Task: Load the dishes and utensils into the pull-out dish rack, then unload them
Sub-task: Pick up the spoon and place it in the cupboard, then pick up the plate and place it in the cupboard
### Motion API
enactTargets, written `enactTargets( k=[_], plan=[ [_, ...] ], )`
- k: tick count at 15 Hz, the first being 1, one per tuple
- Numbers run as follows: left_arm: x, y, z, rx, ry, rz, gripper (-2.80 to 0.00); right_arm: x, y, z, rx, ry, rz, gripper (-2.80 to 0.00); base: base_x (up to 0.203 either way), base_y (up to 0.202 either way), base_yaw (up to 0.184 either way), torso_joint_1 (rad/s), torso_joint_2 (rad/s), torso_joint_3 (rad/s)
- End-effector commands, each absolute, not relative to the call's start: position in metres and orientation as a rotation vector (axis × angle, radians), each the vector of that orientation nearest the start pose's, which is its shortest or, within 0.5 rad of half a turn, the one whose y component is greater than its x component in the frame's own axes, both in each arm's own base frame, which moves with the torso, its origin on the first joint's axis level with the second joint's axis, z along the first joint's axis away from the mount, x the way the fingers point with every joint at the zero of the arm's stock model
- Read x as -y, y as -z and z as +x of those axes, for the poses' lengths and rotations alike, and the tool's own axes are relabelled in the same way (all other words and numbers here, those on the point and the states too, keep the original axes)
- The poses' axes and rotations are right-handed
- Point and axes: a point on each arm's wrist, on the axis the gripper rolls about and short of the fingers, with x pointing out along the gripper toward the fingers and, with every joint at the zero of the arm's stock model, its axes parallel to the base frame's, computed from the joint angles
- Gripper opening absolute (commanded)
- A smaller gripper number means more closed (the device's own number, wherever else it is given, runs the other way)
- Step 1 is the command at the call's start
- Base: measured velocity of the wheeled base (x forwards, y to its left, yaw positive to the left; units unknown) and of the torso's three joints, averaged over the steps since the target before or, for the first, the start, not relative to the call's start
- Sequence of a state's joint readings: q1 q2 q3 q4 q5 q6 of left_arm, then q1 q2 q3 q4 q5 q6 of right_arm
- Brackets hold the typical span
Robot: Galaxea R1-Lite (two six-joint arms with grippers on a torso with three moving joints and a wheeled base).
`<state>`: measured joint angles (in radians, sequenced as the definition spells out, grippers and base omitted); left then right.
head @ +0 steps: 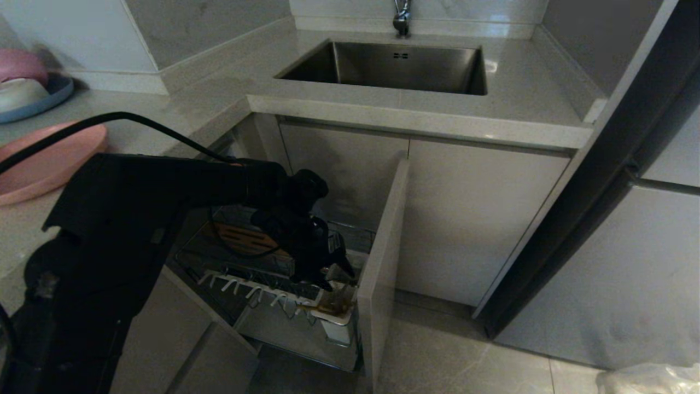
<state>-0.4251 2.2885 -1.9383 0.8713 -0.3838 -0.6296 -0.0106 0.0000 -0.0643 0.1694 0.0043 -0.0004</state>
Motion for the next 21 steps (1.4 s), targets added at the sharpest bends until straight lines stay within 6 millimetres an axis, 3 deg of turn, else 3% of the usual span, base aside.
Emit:
enactTargets(
  k=[1,5,12,13,14,21],
  plan=[
    [0.181,-0.144,0.38,-1.427,0.284,-0.495,0.0,0.0,-0.076,-0.029,-0.106,0.006,0.001,-2.8,0.0,0.0,0.0,0.0,0.0,0.0],
    [0.179,-0.16,0.374,-1.395,0.298,-0.503,0.0,0.0,-0.076,-0.029,-0.106,0.006,-0.001,-2.8,0.0,0.0,0.0,0.0,0.0,0.0],
    [0.158,-0.242,0.332,-1.214,0.32,-0.52,0.0,0.0,-0.076,-0.029,-0.106,0.006,0.0,-2.8,0.0,0.0,0.0,0.0,0.0,0.0],
    [0.154,-0.254,0.323,-1.189,0.332,-0.524,-0.29,0.0,-0.076,-0.029,-0.106,0.006,0.001,-2.8,0.0,0.0,0.0,0.0,0.0,0.0],
    [0.151,-0.264,0.316,-1.169,0.341,-0.527,-2.8,0.0,-0.076,-0.029,-0.106,0.006,-0.001,-2.8,0.0,0.0,0.0,0.0,0.0,0.0],
    [0.116,-0.339,0.247,-0.938,0.385,-0.556,-2.8,0.0,-0.076,-0.029,-0.106,0.006,0.001,-2.8,0.0,0.0,0.0,0.0,0.0,0.0]
  ],
)
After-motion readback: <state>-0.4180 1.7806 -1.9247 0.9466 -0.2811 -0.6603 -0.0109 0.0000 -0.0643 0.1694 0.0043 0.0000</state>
